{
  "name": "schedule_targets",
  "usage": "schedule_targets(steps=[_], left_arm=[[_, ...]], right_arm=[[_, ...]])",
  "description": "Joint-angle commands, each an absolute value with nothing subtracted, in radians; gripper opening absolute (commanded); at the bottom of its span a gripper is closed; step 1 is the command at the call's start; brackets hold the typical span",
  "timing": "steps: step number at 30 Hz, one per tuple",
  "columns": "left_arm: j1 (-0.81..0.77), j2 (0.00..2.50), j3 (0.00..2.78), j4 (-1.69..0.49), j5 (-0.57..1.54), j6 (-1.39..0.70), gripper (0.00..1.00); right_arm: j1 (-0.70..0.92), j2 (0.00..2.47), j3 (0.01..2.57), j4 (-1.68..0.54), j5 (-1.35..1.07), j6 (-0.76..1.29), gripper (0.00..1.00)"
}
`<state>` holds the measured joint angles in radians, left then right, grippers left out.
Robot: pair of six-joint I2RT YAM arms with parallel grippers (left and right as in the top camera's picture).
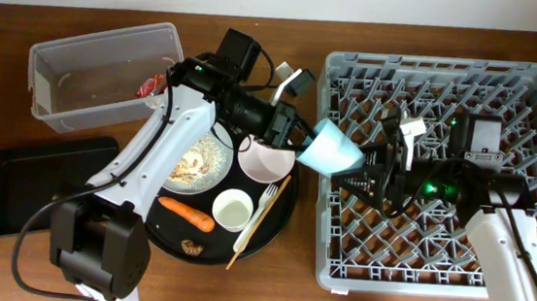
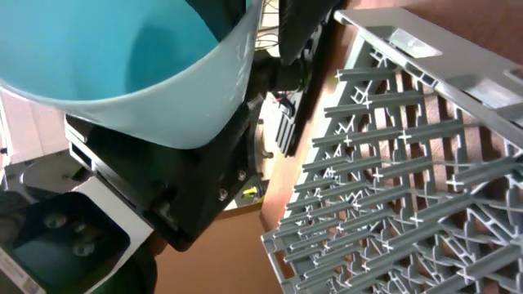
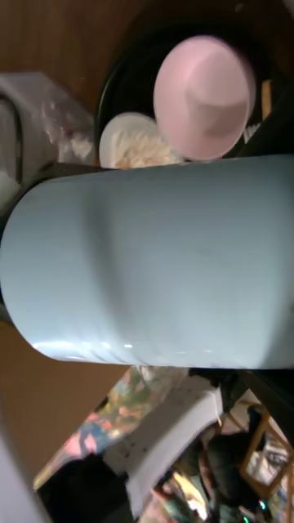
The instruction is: Sort waste into correct bins and load items into the dishwasher rack
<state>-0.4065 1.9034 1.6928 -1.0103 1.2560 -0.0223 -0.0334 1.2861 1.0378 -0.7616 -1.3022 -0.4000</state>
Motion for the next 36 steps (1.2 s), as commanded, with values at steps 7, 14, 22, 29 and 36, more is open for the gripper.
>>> schedule_targets(steps=[7, 14, 22, 29, 36], left_arm=[[-0.231, 1.797, 1.705, -1.199, 0.192, -0.016, 0.39], [-0.154, 1.735, 1.704, -1.247, 0.082, -0.056, 0.38], [-0.154, 1.735, 1.704, -1.251, 0.081, -0.056, 0.38], [-0.154, 1.735, 1.704, -1.251, 0.082, -0.056, 0.38], [-0.154, 1.735, 1.704, -1.27, 0.097, -0.056, 0.47]], right_arm=[[-0.117, 1.256, 1.26, -1.066, -0.437, -0.037, 0.52], [-0.628, 1.299, 1.367, -1.297, -0.135, 0.066, 0.49], [-0.815, 1.511, 1.365, -1.325, -0.055, 0.114, 0.5], [-0.813, 1.565, 1.356, -1.324, -0.078, 0.114, 0.99], [-0.713, 1.502, 1.359, -1.304, -0.484, -0.048, 0.99]])
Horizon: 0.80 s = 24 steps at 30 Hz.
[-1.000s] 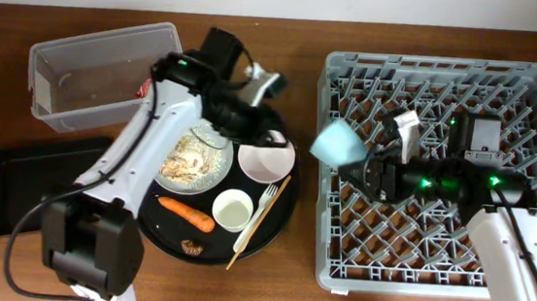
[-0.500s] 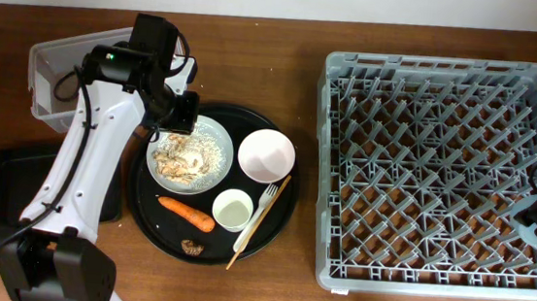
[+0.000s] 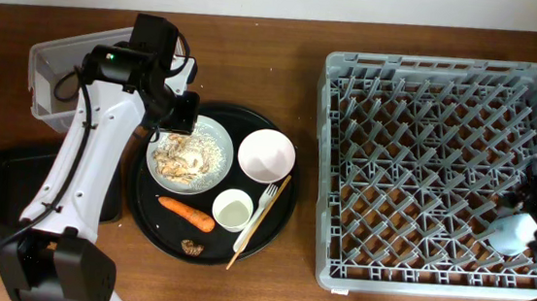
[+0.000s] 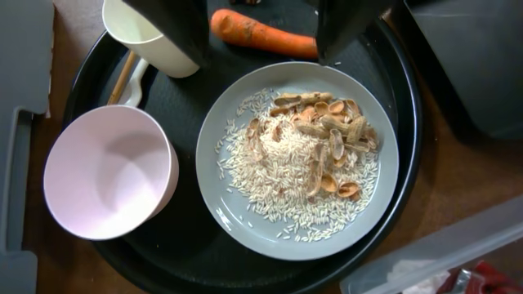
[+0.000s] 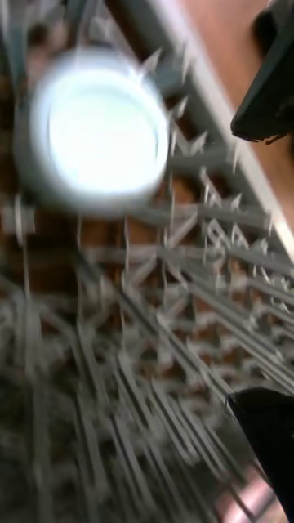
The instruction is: Sort waste into correct bins and load items into the dishwasher rack
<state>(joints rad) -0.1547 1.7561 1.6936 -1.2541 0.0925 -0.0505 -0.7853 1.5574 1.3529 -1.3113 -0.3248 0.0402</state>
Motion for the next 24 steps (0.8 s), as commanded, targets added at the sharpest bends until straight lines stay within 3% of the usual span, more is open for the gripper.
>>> schedule_targets(steps=[1, 5, 9, 17, 19, 20, 21, 24], left_arm=[[-0.154, 1.735, 1.702, -1.272, 0.121, -0.056, 0.52], [-0.168, 1.735, 1.692, -1.295, 0.197, -0.056, 0.53], [-0.246, 1.735, 1.617, -1.426, 0.231, -0.056, 0.53], [-0.399, 1.735, 1.222, -1.187, 0.213, -0.143, 0.52], [-0.399, 1.735, 1.195, -1.133, 0.213, -0.143, 0.38], [-0.399, 1.735, 1.196, -1.121, 0.213, -0.142, 0.16], [-0.398, 1.734, 1.208, -1.121, 0.213, -0.142, 0.03], [-0.351, 1.725, 1.375, -1.174, 0.216, -0.141, 0.0]], right_arm=[[-0.654, 1.465, 1.36, -1.297, -0.517, -0.076, 0.99], [-0.29, 1.325, 1.36, -1.295, -0.516, -0.123, 0.99], [-0.079, 1.326, 1.36, -1.294, -0.431, -0.123, 0.99], [-0.06, 1.327, 1.36, -1.295, -0.406, -0.123, 0.99], [-0.06, 1.327, 1.36, -1.295, -0.406, -0.123, 0.99], [-0.06, 1.327, 1.36, -1.295, -0.406, -0.123, 0.98], [-0.06, 1.327, 1.36, -1.295, -0.406, -0.123, 0.99], [-0.06, 1.327, 1.36, -1.294, -0.406, -0.123, 0.99]])
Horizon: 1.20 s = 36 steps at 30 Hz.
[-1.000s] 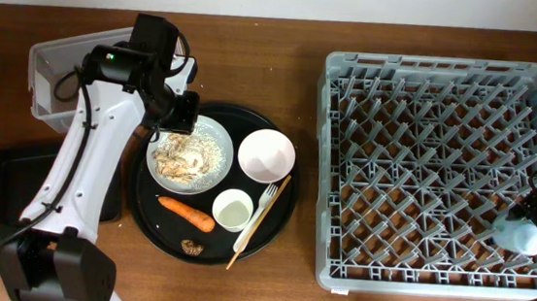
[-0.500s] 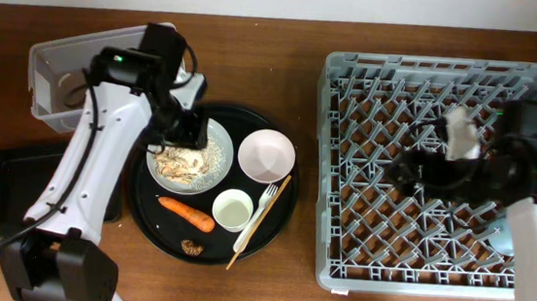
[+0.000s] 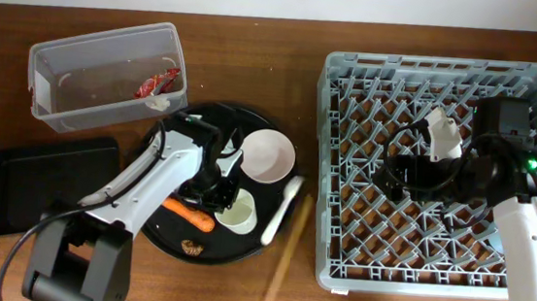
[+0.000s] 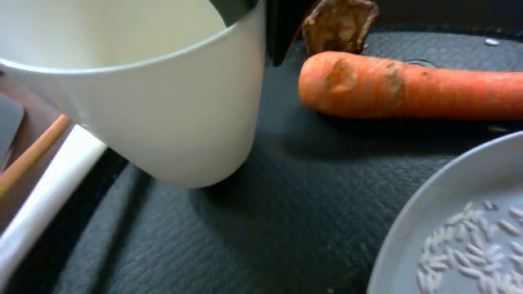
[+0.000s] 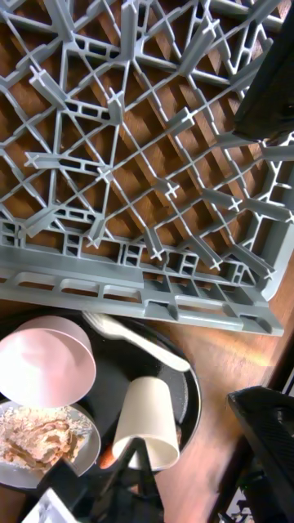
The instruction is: Sort waste into correct bins and load items into the dishwasher rack
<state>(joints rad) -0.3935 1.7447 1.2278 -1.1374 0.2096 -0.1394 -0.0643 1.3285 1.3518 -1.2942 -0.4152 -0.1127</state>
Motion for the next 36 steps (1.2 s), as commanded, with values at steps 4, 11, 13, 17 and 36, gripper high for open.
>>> schedule_targets(steps=[4, 11, 13, 17, 36], left_arm=[[-0.263, 1.718, 1.592, -1.182, 0.391, -0.134, 0.0], [-0.301, 1.719, 1.6, -0.941, 1.076, -0.107, 0.0], [-0.327, 1.719, 1.6, -0.86, 1.218, -0.107, 0.0], [-0.354, 1.719, 1.6, -0.845, 1.299, -0.107, 0.0], [-0.362, 1.719, 1.6, -1.013, 0.788, -0.107, 0.48]], right_arm=[[-0.06, 1.327, 1.36, -1.268, -0.406, -0.123, 0.99], [-0.057, 1.33, 1.36, -1.269, -0.643, -0.287, 0.99], [-0.044, 1.331, 1.359, -1.264, -0.896, -0.515, 0.99], [-0.032, 1.333, 1.359, -1.156, -1.092, -0.657, 0.99], [0.015, 1.333, 1.36, -1.077, -0.929, -0.501, 0.45]])
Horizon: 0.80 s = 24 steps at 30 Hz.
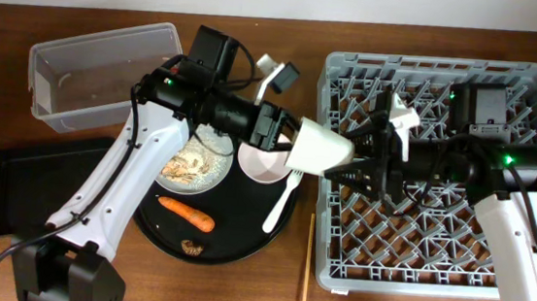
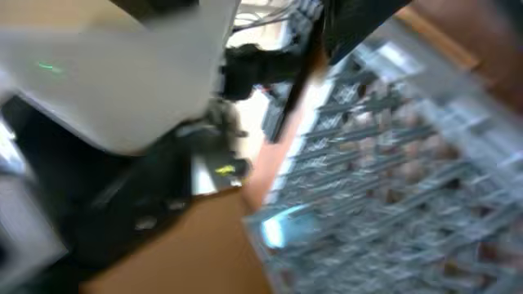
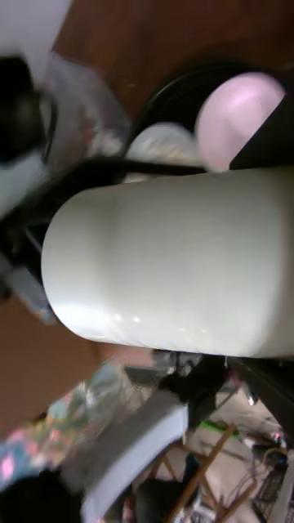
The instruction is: Sort waste into correct bins and load items into the dishwasher rack
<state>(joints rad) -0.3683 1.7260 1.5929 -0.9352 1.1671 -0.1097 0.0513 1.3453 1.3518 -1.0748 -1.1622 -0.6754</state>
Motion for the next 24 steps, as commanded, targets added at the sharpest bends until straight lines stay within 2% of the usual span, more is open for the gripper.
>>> schedule_targets(steps=[1, 3, 5, 9, 12, 18, 19, 20, 21, 24], left_arm=[[-0.356, 1.719, 1.6, -1.061, 0.647, -0.107, 0.48], [-0.329, 1.719, 1.6, -1.155, 0.422, -0.108, 0.49], [-0.305, 1.719, 1.6, -1.206, 0.326, -0.108, 0.49], [-0.298, 1.719, 1.6, -1.212, 0.306, -0.107, 0.49], [-0.298, 1.719, 1.6, -1.213, 0.306, -0.107, 0.49], [-0.298, 1.719, 1.6, -1.213, 0.306, -0.107, 0.49], [-0.298, 1.719, 1.601, -1.213, 0.306, -0.107, 0.49], [-0.298, 1.719, 1.6, -1.213, 0.306, -0.107, 0.49], [-0.298, 1.719, 1.6, -1.213, 0.306, -0.107, 0.49], [-0.298, 1.719, 1.6, -1.213, 0.306, -0.107, 0.49]], right_arm=[[-0.014, 1.332, 1.36, -1.077, -0.832, -0.434, 0.45], [-0.113, 1.332, 1.373, -1.107, -0.63, -0.29, 0.44], [-0.225, 1.332, 1.378, -1.138, -0.509, -0.213, 0.42], [-0.397, 1.338, 1.378, -1.192, -0.124, -0.029, 0.41], [-0.466, 1.38, 1.377, -1.256, 0.073, 0.078, 0.41], [-0.492, 1.546, 1.377, -1.249, 0.121, 0.11, 0.42], [-0.492, 1.58, 1.377, -1.245, 0.115, 0.11, 0.52], [-0.491, 1.597, 1.377, -1.237, 0.086, 0.11, 0.84], [-0.491, 1.608, 1.377, -1.225, 0.046, 0.11, 0.99], [-0.491, 1.599, 1.386, -1.231, -0.028, 0.11, 0.99]])
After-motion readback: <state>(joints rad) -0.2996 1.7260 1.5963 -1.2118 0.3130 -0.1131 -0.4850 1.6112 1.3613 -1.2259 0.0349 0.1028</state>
